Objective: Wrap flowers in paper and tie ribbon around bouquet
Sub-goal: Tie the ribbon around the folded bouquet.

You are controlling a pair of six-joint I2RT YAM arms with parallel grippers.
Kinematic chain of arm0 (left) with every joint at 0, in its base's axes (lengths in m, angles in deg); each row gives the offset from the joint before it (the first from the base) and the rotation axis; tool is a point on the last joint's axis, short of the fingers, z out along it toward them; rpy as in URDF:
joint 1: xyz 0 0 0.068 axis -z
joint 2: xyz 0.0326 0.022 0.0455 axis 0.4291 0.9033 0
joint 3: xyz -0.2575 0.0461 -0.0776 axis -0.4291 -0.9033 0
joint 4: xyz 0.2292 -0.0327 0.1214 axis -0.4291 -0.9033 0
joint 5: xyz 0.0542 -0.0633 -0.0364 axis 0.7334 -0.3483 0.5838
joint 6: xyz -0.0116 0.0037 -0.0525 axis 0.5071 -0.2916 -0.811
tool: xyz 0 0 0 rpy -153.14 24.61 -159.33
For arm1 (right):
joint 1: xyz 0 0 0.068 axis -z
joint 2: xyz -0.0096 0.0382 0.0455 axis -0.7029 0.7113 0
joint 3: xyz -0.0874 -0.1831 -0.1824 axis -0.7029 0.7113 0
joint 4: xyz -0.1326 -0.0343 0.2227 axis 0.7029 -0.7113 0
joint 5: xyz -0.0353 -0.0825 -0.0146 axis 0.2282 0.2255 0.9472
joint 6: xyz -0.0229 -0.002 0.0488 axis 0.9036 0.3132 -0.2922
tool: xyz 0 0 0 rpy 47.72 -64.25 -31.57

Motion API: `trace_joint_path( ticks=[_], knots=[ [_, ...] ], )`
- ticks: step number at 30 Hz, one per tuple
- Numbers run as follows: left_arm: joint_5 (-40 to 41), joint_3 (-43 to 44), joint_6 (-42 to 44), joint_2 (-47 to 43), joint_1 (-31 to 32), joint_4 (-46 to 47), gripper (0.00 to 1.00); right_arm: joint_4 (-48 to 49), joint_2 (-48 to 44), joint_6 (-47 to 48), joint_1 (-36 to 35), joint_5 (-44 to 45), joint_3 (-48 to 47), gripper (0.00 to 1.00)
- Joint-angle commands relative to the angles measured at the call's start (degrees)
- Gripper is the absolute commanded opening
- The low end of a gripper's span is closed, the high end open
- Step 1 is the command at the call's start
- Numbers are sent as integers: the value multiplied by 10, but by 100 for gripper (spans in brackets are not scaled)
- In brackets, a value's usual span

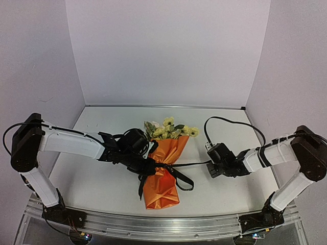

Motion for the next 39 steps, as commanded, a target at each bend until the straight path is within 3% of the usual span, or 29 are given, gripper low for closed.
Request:
trace_joint_path(
  ticks=[1,4,6,12,14,17,23,27,33,39],
  knots=[
    [6,-9,7,-29,-1,-4,0,-13,-19,-18,12,13,5,0],
    [6,-7,8,-31,-1,-3,1,-16,-21,-24,12,-12,-1,0],
    [8,-4,11,-35,-1,-4,8,-38,-29,-26,12,-27,-9,1],
    [9,18,22,-61,-1,-10,54,-102,-64,-36,12,-68,-39,27],
    [9,26,22,-76,-1,-11,61,-123,-75,-44,12,-77,-47,38],
    [18,24,14,-106,-1,-13,67,-155,-98,-58,11,-87,-54,44],
    [63,11,-6,-166,-1,-51,74,-238,-135,-94,11,-94,-69,54],
    [120,-21,-55,-194,-19,-99,68,-262,-156,-119,5,-110,-70,55],
    [109,-125,-82,-210,-48,-75,61,-283,-162,-137,-36,-112,-76,55],
    [74,-138,-68,-164,-42,-21,60,-283,-142,-154,-68,-107,-85,55]
  ],
)
